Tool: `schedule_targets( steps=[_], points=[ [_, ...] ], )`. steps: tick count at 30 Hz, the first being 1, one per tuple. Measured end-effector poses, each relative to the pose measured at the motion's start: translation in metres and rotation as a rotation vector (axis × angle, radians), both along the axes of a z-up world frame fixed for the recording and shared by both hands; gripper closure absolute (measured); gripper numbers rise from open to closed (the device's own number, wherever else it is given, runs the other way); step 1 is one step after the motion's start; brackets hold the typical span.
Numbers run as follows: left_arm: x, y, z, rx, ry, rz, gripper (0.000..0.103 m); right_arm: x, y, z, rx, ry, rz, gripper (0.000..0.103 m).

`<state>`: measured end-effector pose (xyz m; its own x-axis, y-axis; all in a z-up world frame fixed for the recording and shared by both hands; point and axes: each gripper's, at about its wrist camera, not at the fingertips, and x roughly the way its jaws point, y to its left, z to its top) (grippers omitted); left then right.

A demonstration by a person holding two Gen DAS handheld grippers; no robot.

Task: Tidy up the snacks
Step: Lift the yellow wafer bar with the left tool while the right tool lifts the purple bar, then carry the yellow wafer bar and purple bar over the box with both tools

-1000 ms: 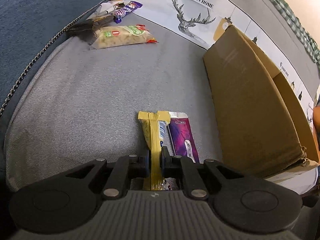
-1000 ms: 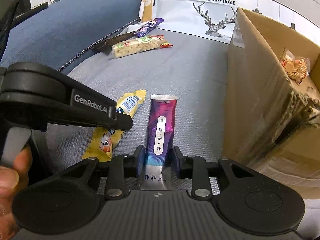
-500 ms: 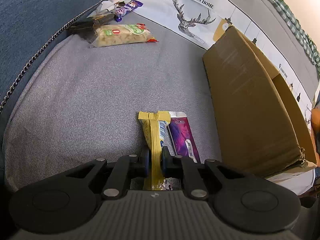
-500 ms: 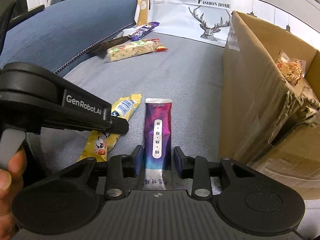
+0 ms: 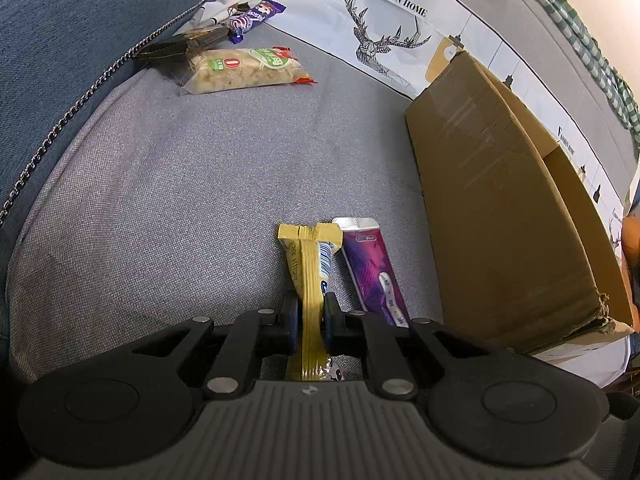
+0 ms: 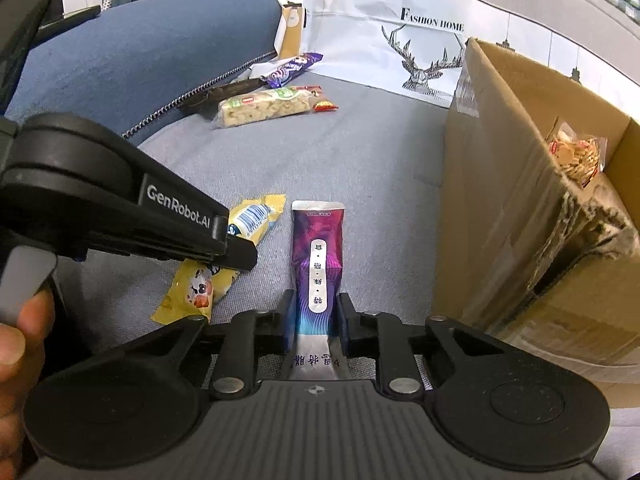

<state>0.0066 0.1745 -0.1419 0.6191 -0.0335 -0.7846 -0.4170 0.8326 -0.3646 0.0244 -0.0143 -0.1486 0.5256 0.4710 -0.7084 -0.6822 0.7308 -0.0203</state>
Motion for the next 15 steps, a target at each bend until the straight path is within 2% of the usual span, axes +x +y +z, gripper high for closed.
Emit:
schedule_targets(
  steps=[7,15],
  points=[
    [-0.003,-0.004,0.002,0.017,-0.020,-0.016,0.093,-0.004,-0.003,0.008,0.022,-0.030,0.004,0.083],
    [-0.021,0.001,0.023,0.016,-0.166,0.043,0.093,-0.011,-0.004,0.023,0.068,-0.073,0.015,0.083]
  ],
)
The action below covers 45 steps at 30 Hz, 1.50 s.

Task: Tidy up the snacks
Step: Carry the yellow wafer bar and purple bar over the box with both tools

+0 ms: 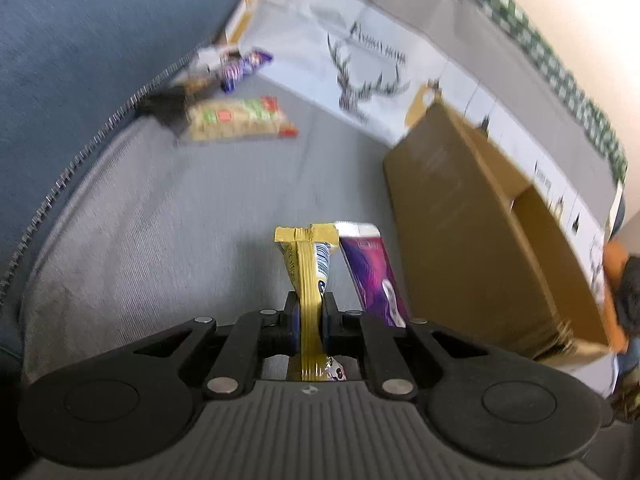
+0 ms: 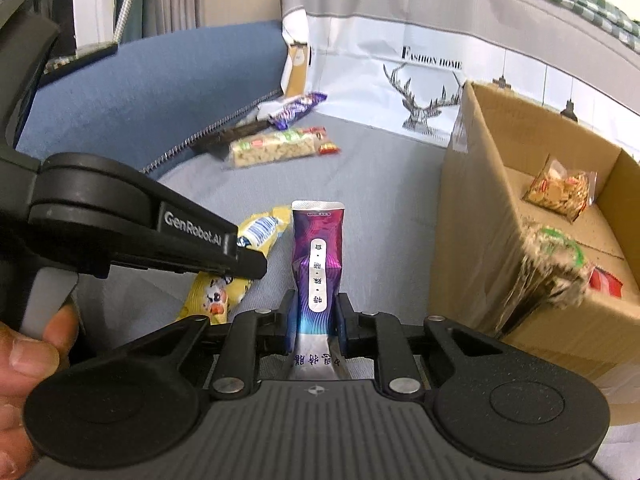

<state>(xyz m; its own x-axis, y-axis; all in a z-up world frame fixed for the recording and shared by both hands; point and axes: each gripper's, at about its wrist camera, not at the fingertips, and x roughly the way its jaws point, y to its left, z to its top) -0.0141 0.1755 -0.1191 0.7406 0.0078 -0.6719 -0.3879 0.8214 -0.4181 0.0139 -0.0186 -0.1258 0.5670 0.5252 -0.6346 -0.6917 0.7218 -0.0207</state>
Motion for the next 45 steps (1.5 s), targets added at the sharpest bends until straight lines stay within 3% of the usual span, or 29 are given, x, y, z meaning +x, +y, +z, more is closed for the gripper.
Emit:
schedule_targets(
  steps=[7,13,18,25,34,37,45],
  points=[
    [-0.015,0.004,0.019,0.017,-0.102,0.070,0.093,0.000,-0.007,0.023,0.097,-0.012,0.012,0.083],
    [-0.026,0.009,0.036,-0.026,-0.141,0.105,0.093,0.001,-0.017,0.045,0.192,-0.033,0.027,0.083],
    [-0.032,0.003,0.076,-0.058,-0.186,0.132,0.093,0.009,-0.032,0.064,0.279,-0.062,0.017,0.083],
    [-0.009,-0.052,0.156,0.144,-0.233,0.004,0.093,0.028,-0.061,0.090,0.391,-0.123,-0.037,0.083],
    [0.033,-0.120,0.240,0.232,-0.310,-0.148,0.093,0.057,-0.104,0.102,0.451,-0.185,-0.169,0.083],
    [0.053,-0.136,0.253,0.196,-0.316,-0.190,0.093,0.067,-0.117,0.104,0.454,-0.203,-0.234,0.083],
    [0.114,-0.154,0.239,0.153,-0.265,-0.228,0.093,0.097,-0.149,0.097,0.447,-0.199,-0.440,0.083]
  ],
)
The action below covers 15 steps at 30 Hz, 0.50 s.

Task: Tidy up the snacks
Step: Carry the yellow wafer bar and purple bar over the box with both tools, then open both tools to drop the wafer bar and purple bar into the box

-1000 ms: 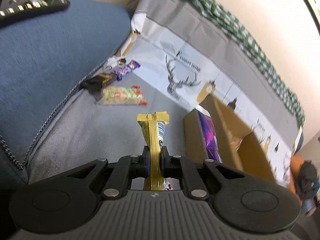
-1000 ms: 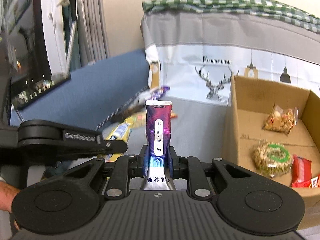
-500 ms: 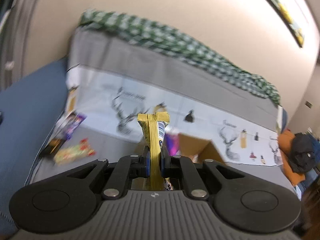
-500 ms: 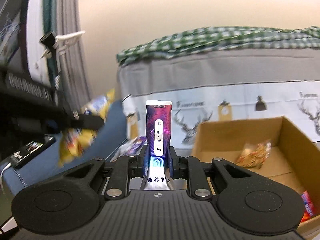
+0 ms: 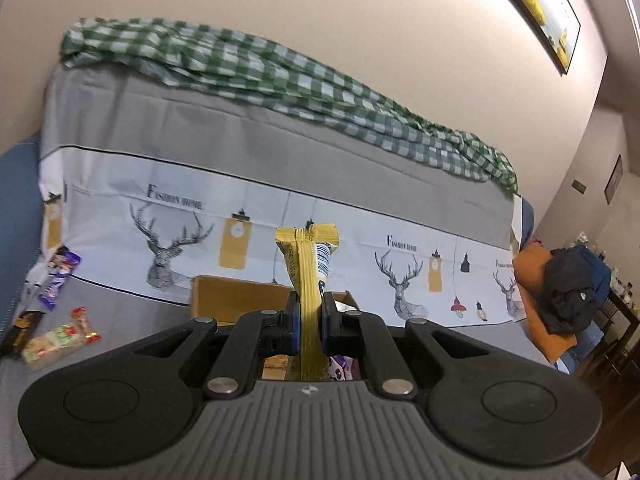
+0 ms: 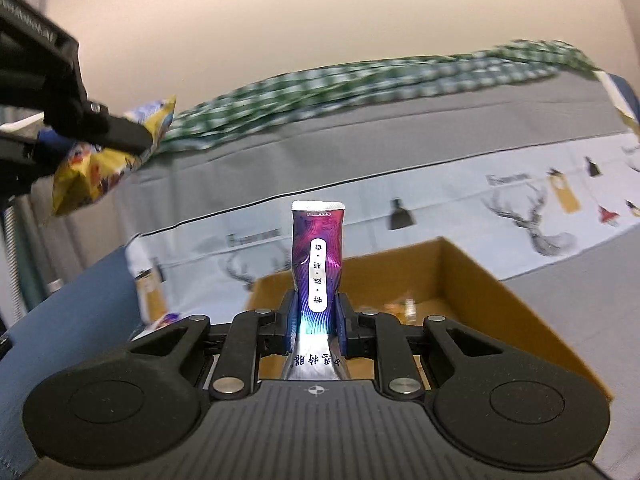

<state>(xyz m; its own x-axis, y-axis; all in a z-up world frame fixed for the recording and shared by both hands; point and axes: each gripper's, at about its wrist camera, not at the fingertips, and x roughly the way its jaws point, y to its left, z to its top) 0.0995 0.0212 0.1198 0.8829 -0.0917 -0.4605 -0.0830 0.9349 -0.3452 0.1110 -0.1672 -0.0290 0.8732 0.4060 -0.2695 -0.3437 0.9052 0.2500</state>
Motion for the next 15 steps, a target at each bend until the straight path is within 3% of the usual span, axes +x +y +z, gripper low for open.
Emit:
schedule_targets(
  steps=[3,5,9,15],
  points=[
    [0.011,-0.006,-0.001,-0.022,0.012,-0.025,0.093,0.004,-0.008,-0.002,0.008,0.005,-0.038,0.083],
    [0.014,-0.019,0.006,0.045,-0.007,-0.040,0.093,0.006,-0.012,-0.002,0.011,0.007,-0.058,0.083],
    [0.011,-0.038,0.034,0.107,-0.078,-0.088,0.093,0.009,-0.022,-0.001,0.021,-0.007,-0.091,0.083],
    [0.015,-0.049,0.075,0.124,-0.142,-0.123,0.093,0.014,-0.034,0.000,0.030,-0.012,-0.127,0.083]
  ],
)
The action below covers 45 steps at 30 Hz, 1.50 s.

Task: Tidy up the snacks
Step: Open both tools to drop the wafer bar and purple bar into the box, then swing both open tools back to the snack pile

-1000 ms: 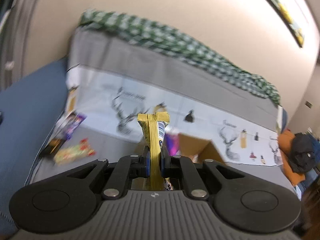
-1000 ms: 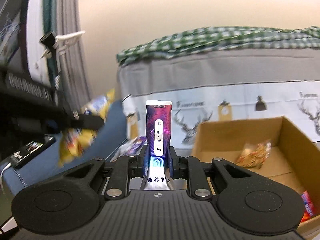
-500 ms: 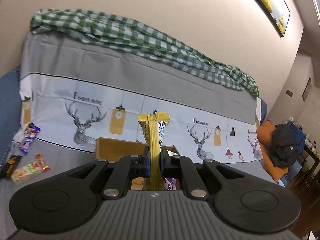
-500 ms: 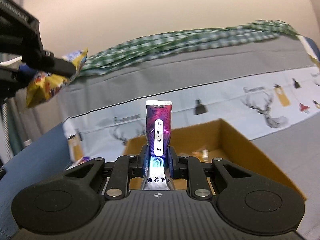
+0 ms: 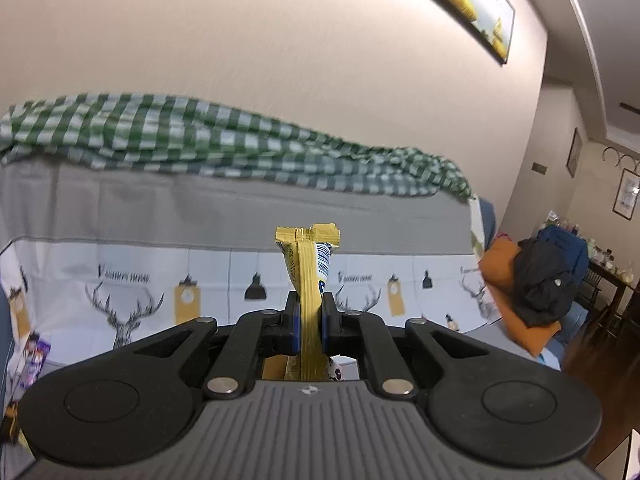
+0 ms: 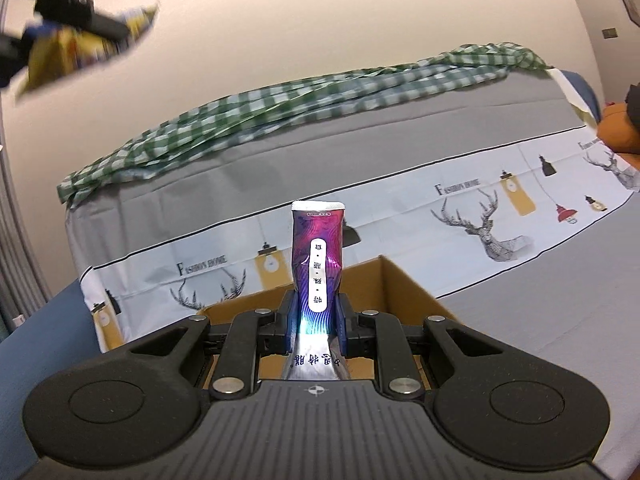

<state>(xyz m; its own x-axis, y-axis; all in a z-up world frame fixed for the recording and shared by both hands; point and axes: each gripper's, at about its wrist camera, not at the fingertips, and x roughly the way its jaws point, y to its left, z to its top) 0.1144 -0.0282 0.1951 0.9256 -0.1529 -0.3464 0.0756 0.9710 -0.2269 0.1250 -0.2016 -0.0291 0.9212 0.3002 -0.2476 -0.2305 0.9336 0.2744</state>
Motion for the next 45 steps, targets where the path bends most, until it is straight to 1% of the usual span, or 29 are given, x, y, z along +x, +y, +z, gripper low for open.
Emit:
schedule_targets(
  steps=[2,4,6,8,10,11,12,13,14,15,16,19,21,22,23,25,27,28,29,30,31,32,33,35,36,38,39,42,45],
  points=[
    [0.011,-0.001,0.003,0.015,0.012,0.000,0.093,0.002,-0.002,-0.001,-0.001,0.003,-0.004,0.083],
    [0.027,0.000,-0.005,0.014,0.052,0.006,0.093,0.003,-0.003,0.000,-0.005,0.002,-0.013,0.083],
    [0.046,-0.001,-0.024,0.023,0.114,0.019,0.093,0.004,-0.003,0.000,-0.009,0.000,-0.020,0.083],
    [0.060,-0.005,-0.045,0.054,0.161,0.036,0.093,0.005,-0.003,-0.001,-0.017,-0.001,-0.028,0.083],
    [0.067,-0.008,-0.064,0.059,0.195,0.035,0.093,0.007,-0.004,-0.002,-0.022,0.003,-0.038,0.083],
    [0.070,-0.009,-0.074,0.059,0.209,0.027,0.092,0.008,-0.004,-0.002,-0.025,0.006,-0.043,0.082],
    [0.070,-0.010,-0.081,0.054,0.219,0.021,0.088,0.008,-0.003,-0.003,-0.031,0.009,-0.047,0.080],
    [0.070,-0.010,-0.087,0.039,0.233,0.012,0.070,0.009,-0.002,-0.004,-0.041,0.015,-0.048,0.076],
    [0.066,-0.008,-0.094,0.017,0.240,0.005,0.049,0.010,0.001,-0.006,-0.061,0.024,-0.054,0.056],
    [0.060,-0.007,-0.097,0.006,0.232,0.002,0.045,0.010,0.004,-0.008,-0.085,0.035,-0.062,0.042],
    [0.054,-0.005,-0.100,0.011,0.220,0.003,0.044,0.009,0.006,-0.009,-0.097,0.035,-0.075,0.025],
    [0.028,0.000,-0.109,0.055,0.186,0.009,0.044,0.004,0.009,-0.010,-0.101,0.015,-0.064,0.026],
    [0.009,0.010,-0.118,0.049,0.159,0.012,0.045,0.002,0.012,-0.012,-0.110,0.013,-0.058,0.026],
    [-0.002,0.018,-0.125,0.040,0.146,0.016,0.049,0.000,0.013,-0.013,-0.116,0.013,-0.054,0.026],
    [-0.011,0.023,-0.129,0.033,0.136,0.018,0.054,-0.001,0.015,-0.013,-0.123,0.014,-0.049,0.026],
    [-0.029,0.039,-0.142,0.008,0.132,0.029,0.062,-0.004,0.020,-0.015,-0.140,0.015,-0.039,0.026],
    [-0.045,0.057,-0.157,-0.031,0.148,0.035,0.067,-0.008,0.024,-0.016,-0.150,0.012,-0.025,0.026],
    [-0.054,0.066,-0.166,-0.053,0.161,0.036,0.075,-0.011,0.027,-0.017,-0.155,0.012,-0.016,0.026],
    [-0.060,0.074,-0.172,-0.069,0.173,0.036,0.079,-0.014,0.030,-0.018,-0.161,0.009,-0.008,0.026],
    [-0.067,0.082,-0.180,-0.088,0.183,0.037,0.080,-0.017,0.033,-0.019,-0.167,0.003,0.000,0.026],
    [-0.073,0.089,-0.185,-0.103,0.184,0.041,0.082,-0.022,0.036,-0.020,-0.172,-0.005,0.011,0.026],
    [-0.080,0.097,-0.192,-0.111,0.184,0.047,0.088,-0.025,0.038,-0.021,-0.173,-0.011,0.021,0.026],
    [-0.085,0.102,-0.196,-0.104,0.182,0.053,0.089,-0.029,0.041,-0.022,-0.171,-0.017,0.032,0.029],
    [-0.094,0.112,-0.205,-0.081,0.168,0.060,0.089,-0.036,0.045,-0.024,-0.163,-0.032,0.054,0.039],
    [-0.097,0.117,-0.209,-0.083,0.162,0.059,0.089,-0.039,0.047,-0.024,-0.159,-0.033,0.063,0.042],
    [-0.100,0.129,-0.218,-0.092,0.154,0.059,0.089,-0.044,0.050,-0.026,-0.142,-0.028,0.092,0.052],
    [-0.099,0.134,-0.222,-0.094,0.156,0.063,0.089,-0.046,0.053,-0.027,-0.136,-0.022,0.111,0.053],
    [-0.089,0.149,-0.231,-0.089,0.164,0.081,0.089,-0.049,0.061,-0.029,-0.141,-0.010,0.155,0.060],
    [-0.072,0.166,-0.235,-0.129,0.158,0.111,0.089,-0.053,0.063,-0.027,-0.134,0.010,0.210,0.063]
  ],
)
